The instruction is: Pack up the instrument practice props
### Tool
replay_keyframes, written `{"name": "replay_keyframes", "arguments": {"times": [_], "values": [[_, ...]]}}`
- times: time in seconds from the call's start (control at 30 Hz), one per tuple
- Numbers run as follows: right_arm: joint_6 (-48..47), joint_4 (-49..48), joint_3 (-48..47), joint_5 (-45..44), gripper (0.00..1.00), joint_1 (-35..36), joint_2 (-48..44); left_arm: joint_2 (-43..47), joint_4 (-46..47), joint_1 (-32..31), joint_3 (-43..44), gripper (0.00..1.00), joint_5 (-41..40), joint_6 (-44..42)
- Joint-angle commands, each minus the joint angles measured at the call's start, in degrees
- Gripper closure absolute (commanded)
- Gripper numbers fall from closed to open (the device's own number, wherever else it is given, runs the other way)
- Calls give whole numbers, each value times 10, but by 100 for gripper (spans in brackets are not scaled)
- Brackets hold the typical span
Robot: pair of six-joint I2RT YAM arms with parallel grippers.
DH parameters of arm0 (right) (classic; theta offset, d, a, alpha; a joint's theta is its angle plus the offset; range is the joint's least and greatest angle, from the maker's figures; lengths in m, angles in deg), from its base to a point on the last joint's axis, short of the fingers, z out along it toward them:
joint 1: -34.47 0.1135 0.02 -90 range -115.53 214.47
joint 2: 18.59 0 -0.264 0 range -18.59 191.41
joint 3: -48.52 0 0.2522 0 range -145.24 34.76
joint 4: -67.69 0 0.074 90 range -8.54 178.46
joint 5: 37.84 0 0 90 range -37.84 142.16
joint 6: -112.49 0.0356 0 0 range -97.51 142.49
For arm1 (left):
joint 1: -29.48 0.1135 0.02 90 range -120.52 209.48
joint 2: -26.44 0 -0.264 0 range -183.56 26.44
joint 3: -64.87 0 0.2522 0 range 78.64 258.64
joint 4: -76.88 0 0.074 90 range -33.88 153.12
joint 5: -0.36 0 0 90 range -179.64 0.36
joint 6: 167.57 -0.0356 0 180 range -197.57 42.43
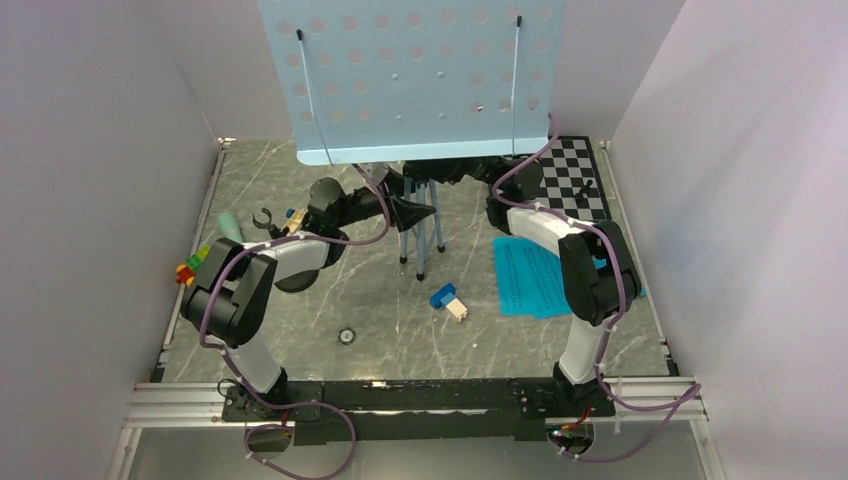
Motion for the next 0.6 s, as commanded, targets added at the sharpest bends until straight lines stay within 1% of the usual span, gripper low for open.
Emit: {"name": "replay_keyframes", "arguments": {"times": [0.0,0.03,0.07,0.2,0.27,0.3,0.33,0.37,0.47,0.57], "values": [[51,75,39,57,100,32,25,-4,6,3,-10,22,-67,-14],[48,78,40,57,100,32,24,-6,9,3,-11,9,-69,-11],[46,81,40,57,100,32,22,-9,11,2,-12,2,-71,-9],[45,81,45,58,100,33,20,-16,12,1,-12,1,-80,-11],[46,79,48,59,100,34,21,-20,-2,-1,-6,1,-80,-20],[46,78,49,60,100,35,21,-24,-8,-3,-1,2,-77,-25],[46,77,51,60,100,36,21,-28,-14,-4,4,10,-72,-30],[47,76,51,60,100,37,21,-32,-23,-6,9,16,-69,-33],[46,76,51,60,100,36,20,-39,-35,-7,12,46,-63,-35],[47,80,43,58,100,36,18,-30,-33,-7,2,64,-69,-39]]}}
